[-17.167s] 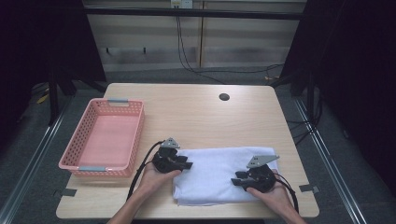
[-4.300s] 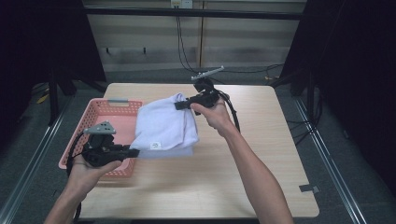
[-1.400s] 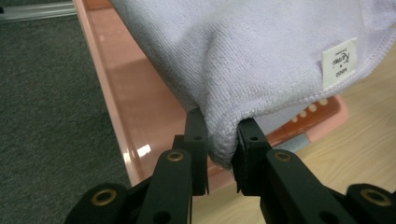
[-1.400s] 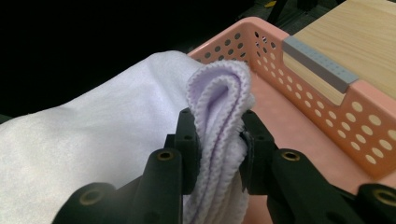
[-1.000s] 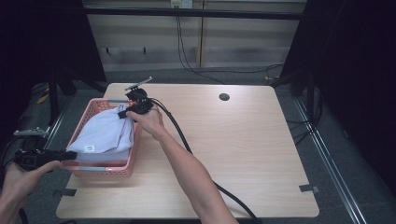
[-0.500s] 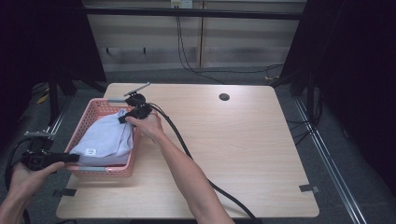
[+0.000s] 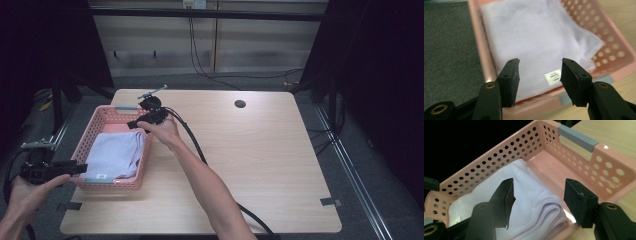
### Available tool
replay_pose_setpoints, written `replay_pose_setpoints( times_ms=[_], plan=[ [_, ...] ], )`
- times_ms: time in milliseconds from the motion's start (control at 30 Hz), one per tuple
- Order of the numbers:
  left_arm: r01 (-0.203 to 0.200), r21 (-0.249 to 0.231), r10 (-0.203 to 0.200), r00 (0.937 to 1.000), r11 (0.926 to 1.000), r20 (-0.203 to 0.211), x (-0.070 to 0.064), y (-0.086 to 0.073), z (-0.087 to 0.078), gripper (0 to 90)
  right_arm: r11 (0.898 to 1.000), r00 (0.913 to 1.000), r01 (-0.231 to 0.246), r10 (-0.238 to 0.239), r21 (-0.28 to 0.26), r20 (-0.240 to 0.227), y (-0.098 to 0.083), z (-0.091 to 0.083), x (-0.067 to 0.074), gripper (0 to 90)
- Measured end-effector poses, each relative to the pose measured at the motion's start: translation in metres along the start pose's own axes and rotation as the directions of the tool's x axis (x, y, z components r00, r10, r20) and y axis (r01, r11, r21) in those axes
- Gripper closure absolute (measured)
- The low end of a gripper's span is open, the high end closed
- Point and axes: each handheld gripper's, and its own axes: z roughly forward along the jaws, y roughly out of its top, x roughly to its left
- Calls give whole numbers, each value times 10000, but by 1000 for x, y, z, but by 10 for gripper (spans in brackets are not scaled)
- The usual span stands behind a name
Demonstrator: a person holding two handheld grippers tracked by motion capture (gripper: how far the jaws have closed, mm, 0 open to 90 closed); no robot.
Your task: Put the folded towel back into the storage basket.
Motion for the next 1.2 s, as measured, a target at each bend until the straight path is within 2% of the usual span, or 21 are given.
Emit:
replay_pose_setpoints(
  times_ms=[100, 167, 200, 267, 433, 567, 700, 767, 833, 900, 933, 1000, 1033, 1100, 1167, 1200],
  plan=[
    [0, -535, 11, 9998, 9986, 201, -12, 2, -1, 452, 9996, 9997, 196, -200, -208, -172, -4, -15, 0, 402],
    [-144, -616, 162, 9994, 9980, 297, -21, 3, 1, 437, 9987, 9991, 281, -294, -431, -314, -7, -26, -2, 400],
    [-144, -616, 162, 9994, 9980, 297, -21, 3, 1, 441, 9982, 9990, 342, -356, -492, -275, -9, -32, -2, 401],
    [-167, -873, 210, 9986, 9960, 478, -35, 4, 3, 442, 9968, 9981, 481, -504, -642, -344, -13, -44, -2, 398],
    [-264, -986, 326, 9975, 9948, 620, -60, 2, 16, 435, 9942, 9962, 741, -774, -780, -397, -32, -76, -4, 389],
    [-340, -1133, 433, 9958, 9930, 803, -81, 5, 28, 394, 9928, 9962, 822, -844, -869, -216, -52, -101, -11, 385],
    [-502, -1331, 626, 9938, 9898, 913, -101, 11, 37, 355, 9889, 9957, 915, -923, -1175, -20, -63, -126, -15, 374],
    [-512, -1481, 683, 9913, 9876, 1126, -111, 12, 41, 337, 9859, 9947, 1017, -1026, -1327, 1, -68, -139, -15, 374],
    [-635, -1560, 822, 9898, 9857, 1165, -121, 12, 46, 324, 9823, 9939, 1100, -1093, -1518, 128, -74, -152, -16, 370],
    [-1050, -1468, 1224, 9857, 9836, 1155, -130, 13, 52, 324, 9801, 9935, 1134, -1114, -1628, 215, -83, -163, -16, 369],
    [-950, -1538, 1131, 9871, 9835, 1132, -135, 13, 55, 311, 9792, 9929, 1187, -1158, -1645, 275, -87, -168, -16, 369],
    [-1143, -1563, 1335, 9840, 9811, 1184, -143, 14, 60, 304, 9793, 9928, 1183, -1131, -1643, 406, -99, -177, -17, 366],
    [-1250, -1590, 1431, 9838, 9793, 1081, -147, 14, 62, 310, 9802, 9922, 1212, -1152, -1568, 466, -105, -181, -18, 361],
    [-1072, -1885, 1332, 9824, 9762, 1313, -153, 13, 66, 306, 9815, 9912, 1255, -1179, -1445, 598, -120, -191, -18, 363],
    [-880, -2000, 1192, 9815, 9758, 1500, -159, 10, 72, 304, 9832, 9926, 1096, -1005, -1457, 688, -136, -202, -20, 359],
    [-1000, -1956, 1317, 9788, 9756, 1568, -163, 8, 76, 299, 9836, 9919, 1099, -994, -1429, 786, -144, -208, -21, 358]
  ],
)
